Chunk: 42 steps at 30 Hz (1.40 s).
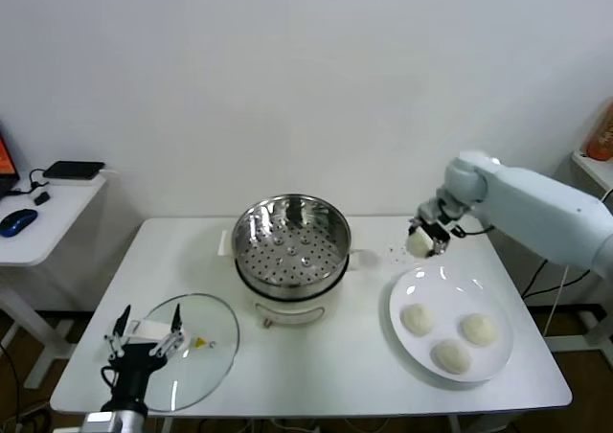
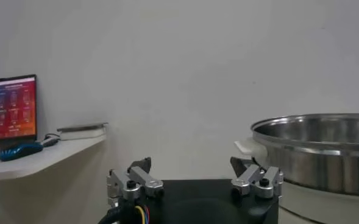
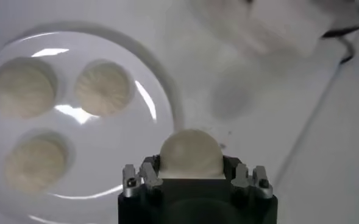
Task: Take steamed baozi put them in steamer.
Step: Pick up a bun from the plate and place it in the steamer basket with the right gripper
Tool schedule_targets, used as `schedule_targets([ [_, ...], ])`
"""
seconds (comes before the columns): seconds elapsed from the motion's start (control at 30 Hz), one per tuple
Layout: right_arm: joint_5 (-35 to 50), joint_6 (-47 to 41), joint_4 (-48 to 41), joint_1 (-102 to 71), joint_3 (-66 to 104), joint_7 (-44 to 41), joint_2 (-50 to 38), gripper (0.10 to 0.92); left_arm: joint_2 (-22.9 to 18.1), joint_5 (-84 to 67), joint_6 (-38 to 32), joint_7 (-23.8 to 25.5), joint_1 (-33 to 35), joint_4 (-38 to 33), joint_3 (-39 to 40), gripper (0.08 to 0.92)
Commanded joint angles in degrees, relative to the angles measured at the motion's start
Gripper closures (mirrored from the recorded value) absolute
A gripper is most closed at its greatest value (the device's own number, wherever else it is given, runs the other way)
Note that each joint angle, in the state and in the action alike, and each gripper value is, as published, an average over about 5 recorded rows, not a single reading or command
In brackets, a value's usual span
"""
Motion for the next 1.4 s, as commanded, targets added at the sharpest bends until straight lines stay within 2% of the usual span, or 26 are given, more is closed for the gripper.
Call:
schedule_targets([
  [0.03,0.7,7.6,2.6,12.6,-2.4,-0.3,2.7,0.355,-0.1,0.2,0.0,0.0,0.0,0.0,0.1,0.177],
  [0.27,3.6,9.9,2.0,17.2,-3.1,-0.3,10.6,0.352,0.0,0.4,0.2,0.0,-0.2,-0.1,0.1,0.177],
  [0.53,3.7,9.7,-2.9,14.3,-3.5,-0.1,23.5,0.347,0.1,0.2,0.4,0.0,-0.7,-0.2,-0.1,0.177],
  [0.87,-2.9,13.2,-15.5,4.7,-2.3,0.2,35.6,0.355,0.2,0.1,1.1,0.0,-1.7,-0.8,-0.4,0.177],
  [1.07,-7.3,15.2,-22.1,0.5,-1.4,0.4,39.3,0.355,0.8,-0.1,1.1,-0.1,-1.5,-1.1,-0.5,0.177],
  [1.4,-12.2,15.8,-25.0,-3.8,0.5,0.6,39.4,0.354,1.1,-0.3,1.2,0.0,-1.3,-1.2,-0.4,0.177],
])
